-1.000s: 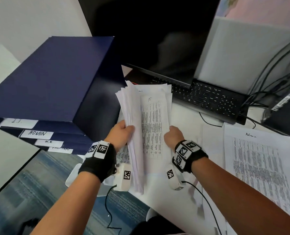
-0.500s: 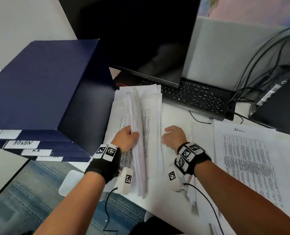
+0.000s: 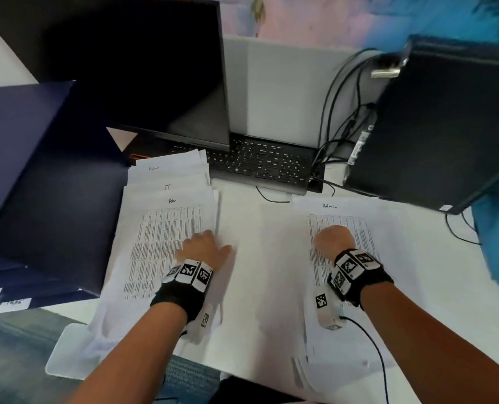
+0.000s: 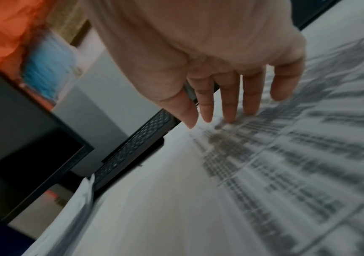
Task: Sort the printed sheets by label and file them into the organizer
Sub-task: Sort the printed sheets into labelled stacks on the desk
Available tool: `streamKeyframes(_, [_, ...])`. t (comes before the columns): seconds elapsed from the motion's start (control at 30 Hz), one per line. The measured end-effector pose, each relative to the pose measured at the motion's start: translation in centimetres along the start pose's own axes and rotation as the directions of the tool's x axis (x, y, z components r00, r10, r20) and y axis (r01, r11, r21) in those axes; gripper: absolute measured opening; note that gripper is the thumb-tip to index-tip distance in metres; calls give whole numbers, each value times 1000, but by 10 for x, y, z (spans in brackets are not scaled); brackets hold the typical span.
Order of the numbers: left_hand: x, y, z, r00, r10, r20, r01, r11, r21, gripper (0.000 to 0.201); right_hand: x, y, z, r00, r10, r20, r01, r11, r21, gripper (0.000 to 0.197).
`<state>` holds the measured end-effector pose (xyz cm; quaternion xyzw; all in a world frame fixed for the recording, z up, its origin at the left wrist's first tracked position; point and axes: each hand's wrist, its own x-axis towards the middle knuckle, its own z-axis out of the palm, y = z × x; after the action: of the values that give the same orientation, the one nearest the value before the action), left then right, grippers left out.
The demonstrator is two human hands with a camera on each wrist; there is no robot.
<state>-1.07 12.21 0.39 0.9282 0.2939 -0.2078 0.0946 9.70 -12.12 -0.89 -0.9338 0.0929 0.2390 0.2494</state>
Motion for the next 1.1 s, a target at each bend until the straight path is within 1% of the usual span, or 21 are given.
streamKeyframes(0.07, [-9,22,2,992,103,-75,-106,994,-33,57,4,21,-14,997,75,-17,-77,992,-99,23])
streamKeyframes(0.1, [-15,33,3,984,148,-100,-156,985,-78,51,5,30,-20,990,133,-48,-138,984,-110,24])
streamKeyframes(0.17, [-24,55,6,966,223,-129,-242,959,-149,41,6,48,-34,968,231,-101,-242,962,-124,34])
streamKeyframes(0.2, [-28,67,10,960,252,-123,-271,945,-182,38,7,56,-39,960,260,-108,-273,951,-142,37])
streamKeyframes(0.3, [-41,98,26,948,317,-36,-310,891,-332,26,11,81,-50,949,301,-98,-312,941,-134,46])
streamKeyframes(0.37, [-50,113,39,939,342,26,-304,865,-400,15,12,92,-52,951,292,-100,-301,949,-96,54])
streamKeyframes(0.4, [-52,119,46,938,344,46,-295,859,-418,13,14,97,-53,956,277,-98,-284,957,-64,57])
streamKeyframes(0.43, [-55,125,52,943,325,65,-267,862,-431,18,16,101,-53,962,257,-86,-260,965,-17,59])
streamKeyframes(0.47, [-57,129,56,949,310,53,-255,856,-449,22,17,105,-54,969,238,-68,-237,971,24,61])
streamKeyframes(0.53, [-58,135,60,959,278,55,-208,822,-530,14,18,111,-58,978,202,-46,-198,977,78,62])
streamKeyframes(0.57, [-58,138,62,963,260,66,-177,800,-574,27,18,113,-60,982,187,-41,-182,979,91,61])
streamKeyframes(0.6, [-59,139,62,968,243,55,-159,772,-615,40,18,114,-62,984,172,-42,-168,982,91,58])
streamKeyframes(0.67, [-60,139,62,982,186,23,-127,749,-650,48,19,116,-65,990,130,-46,-127,989,77,44])
streamKeyframes(0.73, [-60,140,64,992,126,18,-81,736,-672,61,21,117,-66,996,78,-41,-74,994,80,23])
streamKeyframes(0.77, [-59,140,64,993,109,35,-56,732,-679,66,21,117,-67,998,48,-32,-45,995,86,15])
streamKeyframes(0.8, [-58,140,65,995,92,46,-35,726,-687,68,22,118,-67,999,25,-21,-23,997,76,20])
streamKeyframes(0.83, [-56,140,65,996,72,60,-10,716,-698,67,20,118,-68,1000,8,-5,-8,997,74,27])
streamKeyframes(0.9, [-54,139,64,995,57,80,18,694,-720,65,18,119,-69,1000,-17,7,17,999,48,29])
streamKeyframes(1.0, [-51,136,65,992,77,105,32,642,-766,63,17,122,-70,998,-55,29,54,998,27,20])
streamKeyframes(1.1, [-53,137,66,996,66,65,10,621,-784,51,19,120,-72,997,-49,58,47,998,35,12])
